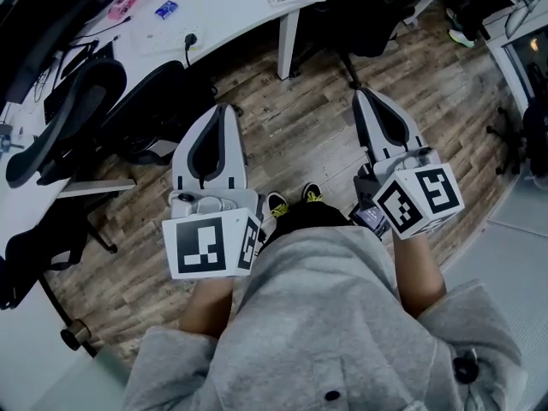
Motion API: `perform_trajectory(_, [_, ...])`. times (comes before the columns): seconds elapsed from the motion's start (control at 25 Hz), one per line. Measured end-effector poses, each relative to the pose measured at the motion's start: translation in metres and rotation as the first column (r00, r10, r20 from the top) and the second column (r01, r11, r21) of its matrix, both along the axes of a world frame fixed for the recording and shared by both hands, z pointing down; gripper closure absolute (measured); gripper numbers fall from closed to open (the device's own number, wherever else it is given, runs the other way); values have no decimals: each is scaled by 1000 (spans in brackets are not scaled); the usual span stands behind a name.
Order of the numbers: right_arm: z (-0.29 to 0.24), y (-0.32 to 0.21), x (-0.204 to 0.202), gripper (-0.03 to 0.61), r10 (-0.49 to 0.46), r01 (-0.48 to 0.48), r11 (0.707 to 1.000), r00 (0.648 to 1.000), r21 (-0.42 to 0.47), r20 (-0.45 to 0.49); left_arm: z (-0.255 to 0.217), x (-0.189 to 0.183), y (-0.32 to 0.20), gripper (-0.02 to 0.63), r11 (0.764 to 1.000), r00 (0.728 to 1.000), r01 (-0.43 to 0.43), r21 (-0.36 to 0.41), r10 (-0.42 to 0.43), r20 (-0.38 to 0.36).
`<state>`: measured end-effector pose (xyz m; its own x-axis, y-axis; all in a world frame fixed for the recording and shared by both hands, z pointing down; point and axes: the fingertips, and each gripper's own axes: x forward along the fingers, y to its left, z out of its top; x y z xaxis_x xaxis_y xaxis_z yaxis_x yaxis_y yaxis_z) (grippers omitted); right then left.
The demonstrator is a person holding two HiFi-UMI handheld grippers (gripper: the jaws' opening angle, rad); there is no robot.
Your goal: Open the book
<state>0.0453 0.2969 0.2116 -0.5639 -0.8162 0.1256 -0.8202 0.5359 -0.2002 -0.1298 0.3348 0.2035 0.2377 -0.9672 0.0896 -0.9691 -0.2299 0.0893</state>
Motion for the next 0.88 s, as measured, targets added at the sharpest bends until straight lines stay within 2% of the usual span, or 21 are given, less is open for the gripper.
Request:
perform_trajectory(0.48, [0, -14, -1, 552, 20, -21, 1000, 999, 8, 42, 5, -4, -18, 609, 1000, 1000, -11, -6, 11, -12])
perform_trajectory(0.88, [4, -62, 4, 552, 25, -25, 1000, 999, 8, 43, 6, -2, -64, 609, 1000, 1000, -7, -9, 7, 1])
